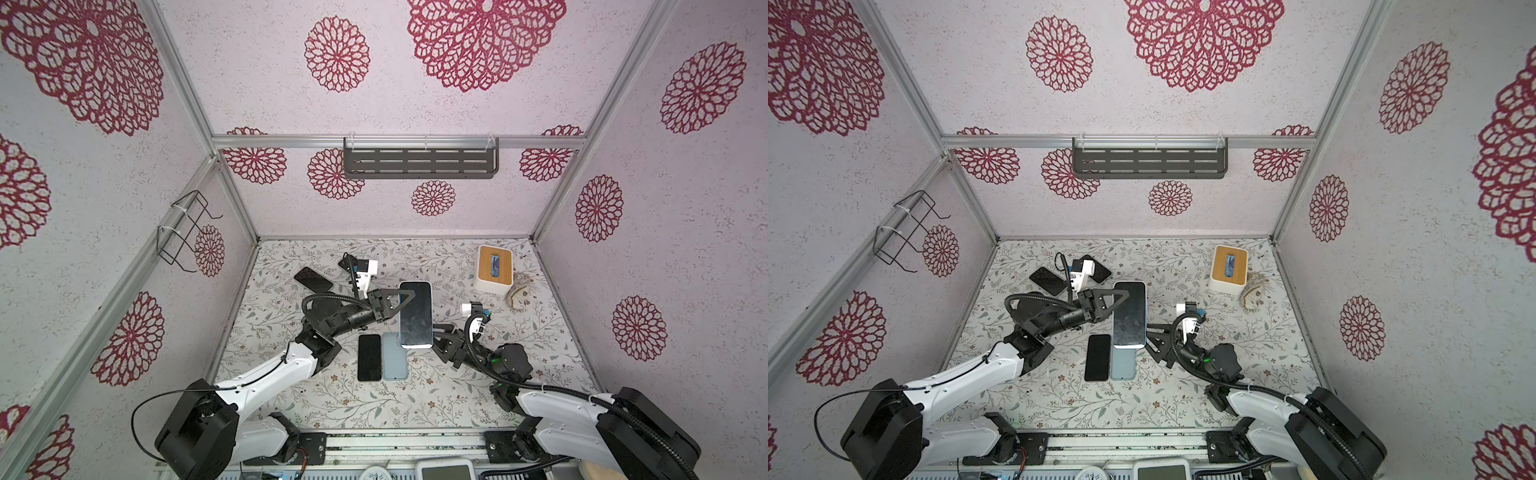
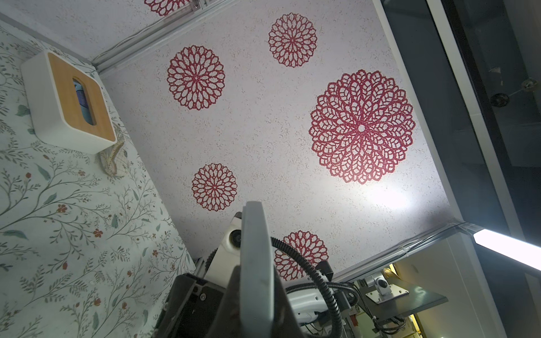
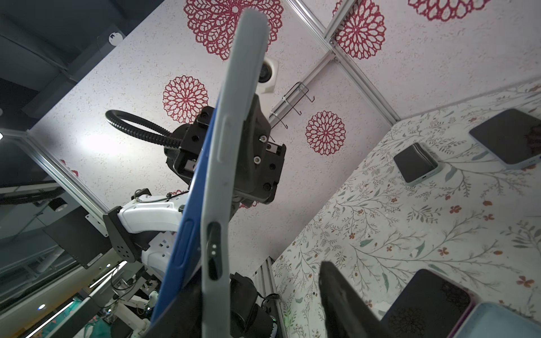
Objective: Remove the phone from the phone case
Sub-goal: 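Lower the left gripper onto the black phone's edge held by the right gripper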
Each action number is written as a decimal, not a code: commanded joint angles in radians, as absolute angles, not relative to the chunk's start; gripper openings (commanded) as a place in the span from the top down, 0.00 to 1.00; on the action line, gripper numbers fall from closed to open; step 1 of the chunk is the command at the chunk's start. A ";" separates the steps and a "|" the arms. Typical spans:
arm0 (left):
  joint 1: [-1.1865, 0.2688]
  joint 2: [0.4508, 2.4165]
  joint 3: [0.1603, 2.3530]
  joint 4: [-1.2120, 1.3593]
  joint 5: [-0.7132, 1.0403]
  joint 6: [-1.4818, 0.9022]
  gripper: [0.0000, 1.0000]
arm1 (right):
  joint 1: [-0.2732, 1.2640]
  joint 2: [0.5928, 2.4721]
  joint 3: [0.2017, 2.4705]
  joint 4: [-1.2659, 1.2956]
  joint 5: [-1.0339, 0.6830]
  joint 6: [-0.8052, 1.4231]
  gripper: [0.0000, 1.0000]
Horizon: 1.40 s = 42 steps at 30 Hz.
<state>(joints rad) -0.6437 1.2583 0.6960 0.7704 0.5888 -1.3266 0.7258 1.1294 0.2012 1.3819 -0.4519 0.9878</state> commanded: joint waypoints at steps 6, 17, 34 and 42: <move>-0.657 1.288 0.720 0.729 0.547 -1.287 1.00 | 0.716 1.109 0.185 1.512 -0.449 1.096 0.80; -0.661 1.365 0.717 0.625 0.467 -1.201 0.37 | 0.716 0.960 0.164 1.203 -0.363 1.142 1.00; -0.812 1.195 0.908 -0.084 0.061 -0.597 0.09 | 0.686 0.881 0.153 0.969 -0.307 1.169 1.00; -1.110 1.142 0.949 -0.262 -0.212 -0.151 0.09 | 0.671 0.870 0.152 0.936 -0.319 1.180 1.00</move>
<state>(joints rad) -1.0344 1.1603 0.9409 -0.1612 -0.0731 -0.3927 0.6792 0.9031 0.1368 0.8547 -0.3172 1.1713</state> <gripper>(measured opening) 0.908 0.071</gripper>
